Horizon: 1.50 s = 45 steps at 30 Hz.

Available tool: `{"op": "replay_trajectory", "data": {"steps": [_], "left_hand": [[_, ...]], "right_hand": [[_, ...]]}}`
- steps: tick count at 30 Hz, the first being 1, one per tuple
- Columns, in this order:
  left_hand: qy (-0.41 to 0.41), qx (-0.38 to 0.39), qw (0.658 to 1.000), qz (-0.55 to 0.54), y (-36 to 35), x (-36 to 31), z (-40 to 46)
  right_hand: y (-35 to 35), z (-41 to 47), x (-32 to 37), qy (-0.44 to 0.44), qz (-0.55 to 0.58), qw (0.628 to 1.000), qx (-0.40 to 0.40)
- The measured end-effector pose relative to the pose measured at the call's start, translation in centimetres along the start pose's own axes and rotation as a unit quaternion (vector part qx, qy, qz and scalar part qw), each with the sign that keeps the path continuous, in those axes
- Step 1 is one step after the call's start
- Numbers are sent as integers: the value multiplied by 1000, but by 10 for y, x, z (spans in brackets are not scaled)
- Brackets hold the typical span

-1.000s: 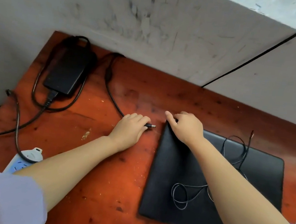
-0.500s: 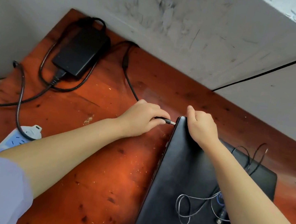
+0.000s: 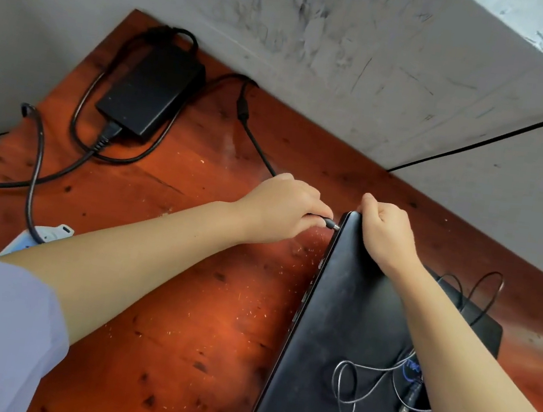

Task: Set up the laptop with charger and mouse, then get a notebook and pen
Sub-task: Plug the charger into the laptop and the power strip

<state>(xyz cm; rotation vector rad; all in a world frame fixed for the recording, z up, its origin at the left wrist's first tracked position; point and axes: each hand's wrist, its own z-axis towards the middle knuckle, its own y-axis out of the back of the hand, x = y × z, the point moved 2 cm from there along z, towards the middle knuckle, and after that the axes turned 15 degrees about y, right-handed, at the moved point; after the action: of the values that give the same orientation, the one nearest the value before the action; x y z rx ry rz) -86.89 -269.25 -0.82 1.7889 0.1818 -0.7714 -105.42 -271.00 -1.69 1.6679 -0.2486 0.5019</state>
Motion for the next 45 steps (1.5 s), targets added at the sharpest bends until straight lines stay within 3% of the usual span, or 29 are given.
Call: {"op": "replay_trajectory", "data": {"steps": [6,15,20,26,33,39,45], "left_hand": [[2,28,995,93,0,-10,7],[46,72,993,76,-20,8,13],[103,80,989,69,-38,17,15],[52,14,979,199,-56,18,17],[79,14,982,171,-57,22,17],[117,-6,976,182,-41,11,-12],[201,-57,972,110,-22,28,-111]], "right_hand": [[-7,1,1,-10,-20,1000,2],[-32,7,-6,-23,-40,998,30],[-44,2,-14,39,0,998,43],[-52,-2,-20,95,3,995,42],[-50,-13,-12,117,21,993,7],[-30,-31,4,92,-73,988,98],[-32,-51,64,199,-59,975,82]]}}
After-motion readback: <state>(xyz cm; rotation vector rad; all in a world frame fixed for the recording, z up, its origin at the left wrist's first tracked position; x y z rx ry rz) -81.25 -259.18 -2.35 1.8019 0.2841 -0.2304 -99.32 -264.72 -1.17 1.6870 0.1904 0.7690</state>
